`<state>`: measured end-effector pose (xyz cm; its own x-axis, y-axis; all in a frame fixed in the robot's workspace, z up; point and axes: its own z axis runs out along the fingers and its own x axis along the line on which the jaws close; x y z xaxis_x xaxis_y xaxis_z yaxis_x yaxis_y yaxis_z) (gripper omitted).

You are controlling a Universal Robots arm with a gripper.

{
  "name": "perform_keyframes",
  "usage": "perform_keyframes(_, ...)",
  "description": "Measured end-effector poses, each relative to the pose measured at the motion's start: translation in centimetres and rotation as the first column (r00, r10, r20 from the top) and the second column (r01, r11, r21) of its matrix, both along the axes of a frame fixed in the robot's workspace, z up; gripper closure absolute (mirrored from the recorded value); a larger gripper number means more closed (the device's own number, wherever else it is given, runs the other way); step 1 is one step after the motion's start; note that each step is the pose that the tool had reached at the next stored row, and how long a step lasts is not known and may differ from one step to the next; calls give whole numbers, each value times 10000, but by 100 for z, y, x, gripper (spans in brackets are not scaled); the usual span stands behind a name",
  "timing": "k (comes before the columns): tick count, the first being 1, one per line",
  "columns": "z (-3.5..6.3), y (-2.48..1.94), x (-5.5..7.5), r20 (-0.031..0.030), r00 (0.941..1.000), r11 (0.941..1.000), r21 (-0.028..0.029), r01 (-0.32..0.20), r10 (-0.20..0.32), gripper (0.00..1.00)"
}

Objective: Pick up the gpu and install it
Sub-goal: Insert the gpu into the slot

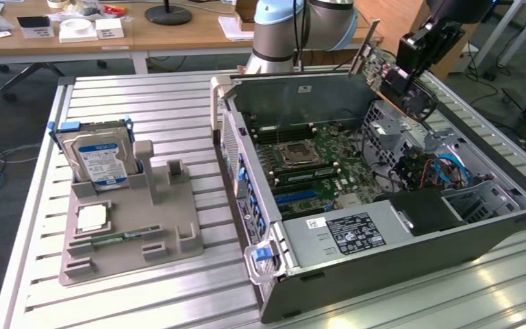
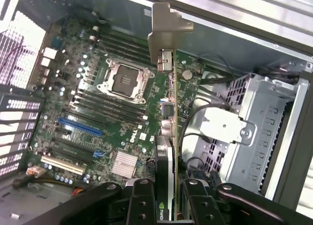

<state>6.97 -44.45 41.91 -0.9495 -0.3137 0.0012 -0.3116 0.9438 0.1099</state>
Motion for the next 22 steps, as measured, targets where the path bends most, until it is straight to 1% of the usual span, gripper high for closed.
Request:
perform_keyframes(3, 0, 0, 0, 0, 9992, 9992, -1, -407, 407, 73)
perform_keyframes(6, 0, 0, 0, 0, 9964, 9964, -1, -849, 849, 73)
perform_keyframes(9, 0, 0, 0, 0, 9912, 9912, -1, -1321, 1321, 73)
perform_keyframes(11, 0, 0, 0, 0, 9868, 9868, -1, -1620, 1620, 73)
perform_keyframes(13, 0, 0, 0, 0, 9816, 9816, -1, -1911, 1911, 73)
perform_keyframes(17, -1, 0, 0, 0, 9685, 9685, -1, -2491, 2491, 73)
perform_keyframes(19, -1, 0, 0, 0, 9608, 9608, -1, -2773, 2773, 73)
perform_keyframes(22, -1, 0, 0, 0, 9475, 9475, -1, -3198, 3198, 73)
